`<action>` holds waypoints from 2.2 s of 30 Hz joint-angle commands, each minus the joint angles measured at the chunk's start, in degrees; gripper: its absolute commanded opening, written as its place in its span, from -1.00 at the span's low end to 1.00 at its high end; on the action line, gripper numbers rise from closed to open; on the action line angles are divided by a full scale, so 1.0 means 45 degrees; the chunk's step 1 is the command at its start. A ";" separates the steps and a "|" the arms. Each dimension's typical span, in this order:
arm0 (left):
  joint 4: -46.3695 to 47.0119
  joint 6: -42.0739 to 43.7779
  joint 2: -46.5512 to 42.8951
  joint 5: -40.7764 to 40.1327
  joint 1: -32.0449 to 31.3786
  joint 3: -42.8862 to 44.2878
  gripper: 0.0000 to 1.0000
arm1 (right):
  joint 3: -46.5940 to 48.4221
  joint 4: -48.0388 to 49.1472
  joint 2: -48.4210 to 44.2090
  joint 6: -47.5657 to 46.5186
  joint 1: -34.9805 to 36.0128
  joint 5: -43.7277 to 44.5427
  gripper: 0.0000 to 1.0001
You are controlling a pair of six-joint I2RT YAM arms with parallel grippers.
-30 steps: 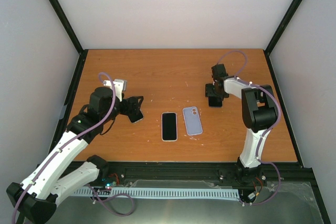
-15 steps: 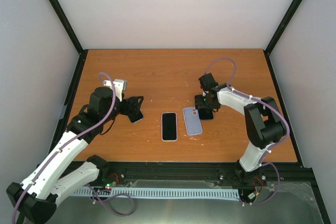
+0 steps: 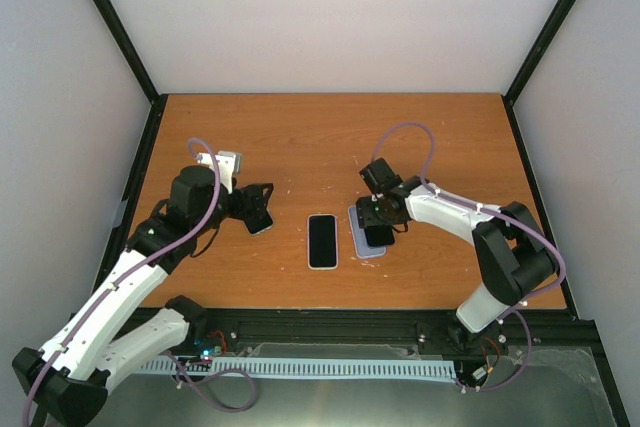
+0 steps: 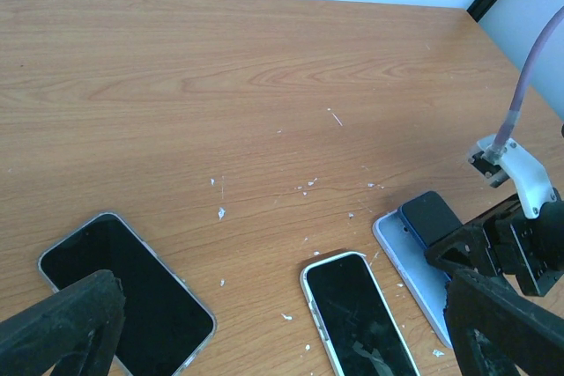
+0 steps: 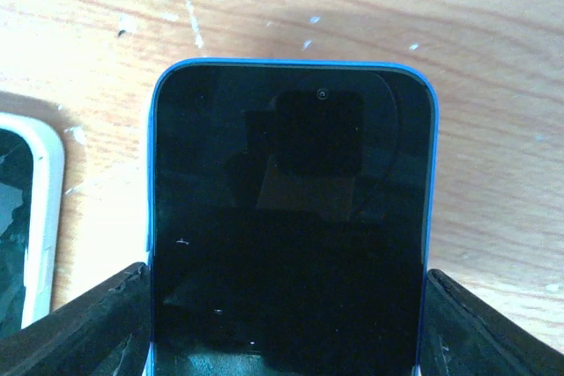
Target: Put the phone into the phone case
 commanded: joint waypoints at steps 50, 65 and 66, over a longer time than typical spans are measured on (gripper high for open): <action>0.0128 -0.0065 -0.0115 -0.0034 -0.0060 0.0144 0.99 | 0.1541 -0.0322 0.2372 0.1074 0.0776 0.1006 0.43; 0.1025 -0.1296 0.0237 -0.0234 -0.0060 -0.0571 0.99 | -0.0195 0.0866 0.0217 0.1072 -0.0154 -0.0016 0.81; 0.1088 -0.1546 0.0194 0.0100 -0.0060 -0.0583 0.99 | -0.0428 0.1032 0.0061 0.1018 -0.0314 -0.0244 0.73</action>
